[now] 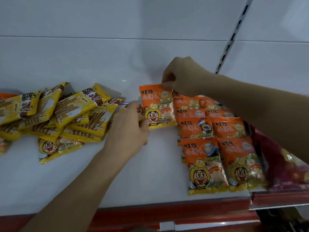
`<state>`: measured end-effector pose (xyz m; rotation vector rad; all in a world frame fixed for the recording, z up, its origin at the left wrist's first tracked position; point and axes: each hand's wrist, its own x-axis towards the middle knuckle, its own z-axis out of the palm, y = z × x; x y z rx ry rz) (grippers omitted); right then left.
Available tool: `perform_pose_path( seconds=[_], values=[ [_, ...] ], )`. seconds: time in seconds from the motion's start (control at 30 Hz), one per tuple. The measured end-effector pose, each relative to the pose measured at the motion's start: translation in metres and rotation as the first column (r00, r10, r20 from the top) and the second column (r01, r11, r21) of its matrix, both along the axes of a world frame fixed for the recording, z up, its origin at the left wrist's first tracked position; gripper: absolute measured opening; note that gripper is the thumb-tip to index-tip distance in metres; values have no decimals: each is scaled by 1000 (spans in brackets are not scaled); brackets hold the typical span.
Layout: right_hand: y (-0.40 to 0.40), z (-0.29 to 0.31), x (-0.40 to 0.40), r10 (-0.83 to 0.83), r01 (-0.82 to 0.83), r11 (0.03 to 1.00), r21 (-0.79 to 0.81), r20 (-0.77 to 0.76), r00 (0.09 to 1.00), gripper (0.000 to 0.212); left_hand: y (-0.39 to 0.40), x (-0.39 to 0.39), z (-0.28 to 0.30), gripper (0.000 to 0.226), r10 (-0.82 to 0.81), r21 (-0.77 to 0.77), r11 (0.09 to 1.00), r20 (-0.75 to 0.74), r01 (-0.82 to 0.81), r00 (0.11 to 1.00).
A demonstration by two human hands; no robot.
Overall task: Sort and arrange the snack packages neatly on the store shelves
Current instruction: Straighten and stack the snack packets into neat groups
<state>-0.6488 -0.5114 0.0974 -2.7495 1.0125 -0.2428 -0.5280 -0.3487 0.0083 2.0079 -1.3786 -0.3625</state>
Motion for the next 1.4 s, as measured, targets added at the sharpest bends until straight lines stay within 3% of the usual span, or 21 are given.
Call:
perform_pose_path(
  seconds=[0.07, 0.2, 0.23, 0.33, 0.37, 0.47, 0.6, 0.93, 1.17, 1.27, 1.4],
  values=[
    [-4, -9, 6, 16, -16, 998, -55, -5, 1000, 13, 1, 6, -1, 30, 41, -43, 998, 59, -38, 997],
    [-11, -22, 15, 34, -37, 989, -141, -27, 999, 16, -6, 10, 4, 17, 99, -81, 993, 134, -89, 986],
    [-14, -24, 16, 26, -32, 986, -162, -43, 999, 15, -8, 9, 5, 17, 110, -70, 992, 103, -103, 989],
    [-19, -25, 15, -17, -7, 969, -247, -94, 995, 15, -13, 4, 3, 19, 99, -42, 993, -191, -109, 977],
    [-20, -25, 15, -22, -10, 960, -281, -112, 993, 16, -15, 3, 2, 19, 96, -42, 993, -214, -107, 972],
    [-18, -26, 13, -37, -26, 934, -355, -170, 985, 15, -19, 0, -4, 19, 94, -62, 994, 22, -93, 995],
    [-16, -34, 12, -57, -56, 906, -419, -253, 966, 16, -20, -3, -5, 19, 97, -67, 994, 279, -81, 955],
    [-7, -47, 6, -91, -150, 848, -508, -419, 903, 17, -24, -5, -6, 24, 102, -28, 995, 369, -99, 924],
    [-8, -45, 2, -42, -126, 868, -480, -323, 945, 3, -16, 3, -2, 13, 60, -110, 993, 240, -34, 969],
    [-2, -38, -2, -26, -89, 883, -460, -237, 971, 17, 2, 11, 1, 12, 44, -161, 987, 271, 0, 961],
    [12, -33, 0, 25, -64, 924, -378, -107, 994, 16, 17, 23, -4, 33, -82, 37, 997, 394, 74, 915]
  ],
)
